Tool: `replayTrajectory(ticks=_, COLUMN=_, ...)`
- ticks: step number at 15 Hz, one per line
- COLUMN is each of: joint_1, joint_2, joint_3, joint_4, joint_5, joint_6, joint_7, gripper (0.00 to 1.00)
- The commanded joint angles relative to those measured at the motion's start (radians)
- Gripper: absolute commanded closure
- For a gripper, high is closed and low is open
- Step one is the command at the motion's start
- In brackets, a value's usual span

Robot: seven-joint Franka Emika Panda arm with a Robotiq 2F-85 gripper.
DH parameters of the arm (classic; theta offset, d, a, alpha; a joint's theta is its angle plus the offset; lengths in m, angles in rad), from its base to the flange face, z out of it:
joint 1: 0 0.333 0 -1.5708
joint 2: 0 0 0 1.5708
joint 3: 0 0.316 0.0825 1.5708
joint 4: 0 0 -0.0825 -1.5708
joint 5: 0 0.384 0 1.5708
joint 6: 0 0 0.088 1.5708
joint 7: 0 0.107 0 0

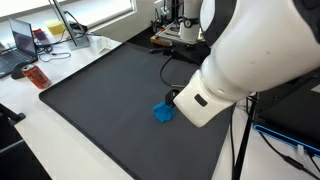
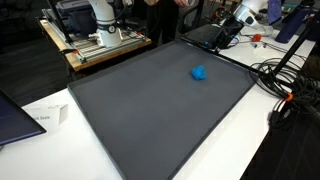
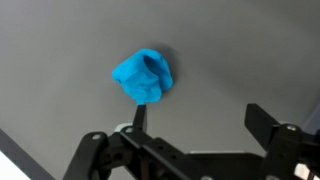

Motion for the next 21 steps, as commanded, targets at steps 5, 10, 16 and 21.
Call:
replayTrajectory(ticks=5, joint_1=-0.056, joint_2=0.124, joint_3=-0.039, joint_4=0.209, joint_5=0.172, joint_6=-0.054, joint_7=0.002, gripper=0.0)
replayTrajectory(ticks=10, joint_1=-0.133, joint_2=0.139, joint_3=-0.005, joint_4=0.219, joint_5=0.226, joint_6=-0.054, joint_7=0.049, gripper=0.0)
replayTrajectory(ticks=16, joint_1=-0.192, joint_2=0.165, joint_3=0.022, joint_4=0.231, joint_5=0.319, joint_6=-0.04, joint_7=0.119, gripper=0.0)
replayTrajectory(ticks=21, joint_1=-0.228, joint_2=0.18, joint_3=0.024, joint_4=0.235, joint_5=0.361, joint_6=0.018, joint_7=0.178, gripper=0.0)
